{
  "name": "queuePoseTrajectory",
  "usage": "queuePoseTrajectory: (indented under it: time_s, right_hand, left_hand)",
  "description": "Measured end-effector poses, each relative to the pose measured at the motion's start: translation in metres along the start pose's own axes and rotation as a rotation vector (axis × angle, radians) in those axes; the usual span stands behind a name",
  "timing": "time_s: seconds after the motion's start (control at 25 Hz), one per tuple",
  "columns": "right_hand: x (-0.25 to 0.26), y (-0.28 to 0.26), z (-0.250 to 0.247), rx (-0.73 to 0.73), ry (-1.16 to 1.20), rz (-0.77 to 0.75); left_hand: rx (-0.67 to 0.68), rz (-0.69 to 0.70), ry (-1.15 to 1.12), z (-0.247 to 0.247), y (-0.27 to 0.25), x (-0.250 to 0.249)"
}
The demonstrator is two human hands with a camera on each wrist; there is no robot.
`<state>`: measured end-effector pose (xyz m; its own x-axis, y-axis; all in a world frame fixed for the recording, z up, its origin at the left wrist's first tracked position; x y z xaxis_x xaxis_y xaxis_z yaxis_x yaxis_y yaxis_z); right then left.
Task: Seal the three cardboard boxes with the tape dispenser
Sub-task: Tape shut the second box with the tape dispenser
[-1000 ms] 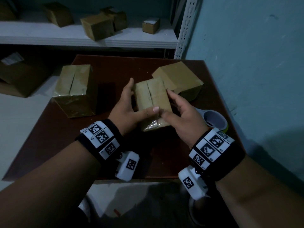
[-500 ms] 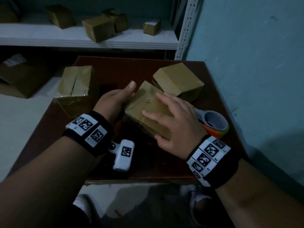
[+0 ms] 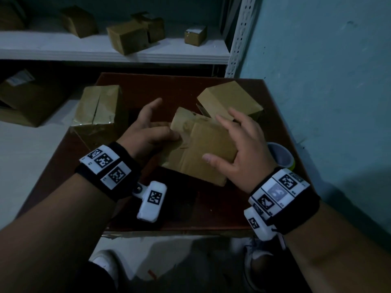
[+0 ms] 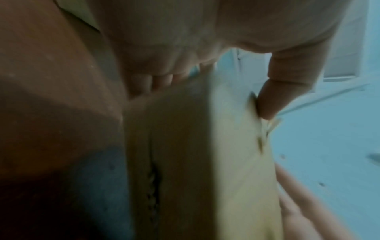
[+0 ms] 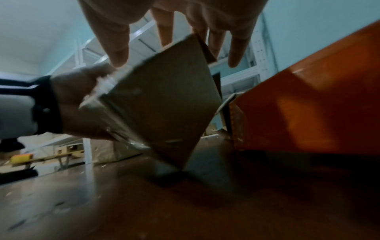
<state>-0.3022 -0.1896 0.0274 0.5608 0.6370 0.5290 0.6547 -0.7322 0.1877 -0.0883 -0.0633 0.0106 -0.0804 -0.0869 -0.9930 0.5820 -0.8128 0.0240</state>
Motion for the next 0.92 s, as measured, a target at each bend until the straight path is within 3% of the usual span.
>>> queuePoseTrajectory:
  time_s: [0.12,0.24,0.32,0.48,0.6,0.68,0.84,0.92]
  right_hand:
    - [-0.008,0.003,0.002,0.080,0.018,0.081]
    - [-0.009,0.005,0.004,0.097,-0.068,0.035]
    - [-0.008,0.005,0.005,0.085,-0.115,-0.006]
    - [-0.007,0.003,0.005,0.071,-0.146,-0.040]
    - [-0.005,-0.002,0.000,0.077,-0.153,-0.055]
    - [-0.008,-0.001,-0.010,0.045,-0.082,0.006]
    - [-0.043,0.011,-0.047,-0.175,-0.002,0.216]
    - [-0.066,0.014,-0.050,-0.118,-0.070,0.369]
  left_hand:
    - [0.181,0.071,0.024,0.002,0.001,-0.001]
    - [0.294,0.116,0.172,0.007,-0.003,0.000]
    - [0.300,0.133,0.237,0.010,-0.006,0.000]
    - [0.225,0.150,0.077,0.018,-0.009,-0.001]
    - [0.230,0.200,0.180,0.016,-0.007,0.003]
    - [0.235,0.210,0.207,0.013,-0.004,0.006]
    - [0.256,0.221,0.213,0.015,-0.003,0.011]
    - [0.240,0.232,0.214,0.016,-0.002,0.012]
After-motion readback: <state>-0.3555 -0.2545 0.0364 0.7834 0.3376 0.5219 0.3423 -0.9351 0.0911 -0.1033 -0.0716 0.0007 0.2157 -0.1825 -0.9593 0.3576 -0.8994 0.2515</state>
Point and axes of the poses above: each hand's wrist, its own y-axis towards the middle knuckle, its own z-axis out of the palm, x = y × z, the point moved 4 cm from there along y, towards the middle knuckle, and after that the axes turned 15 degrees about z, right-handed, at the moved point
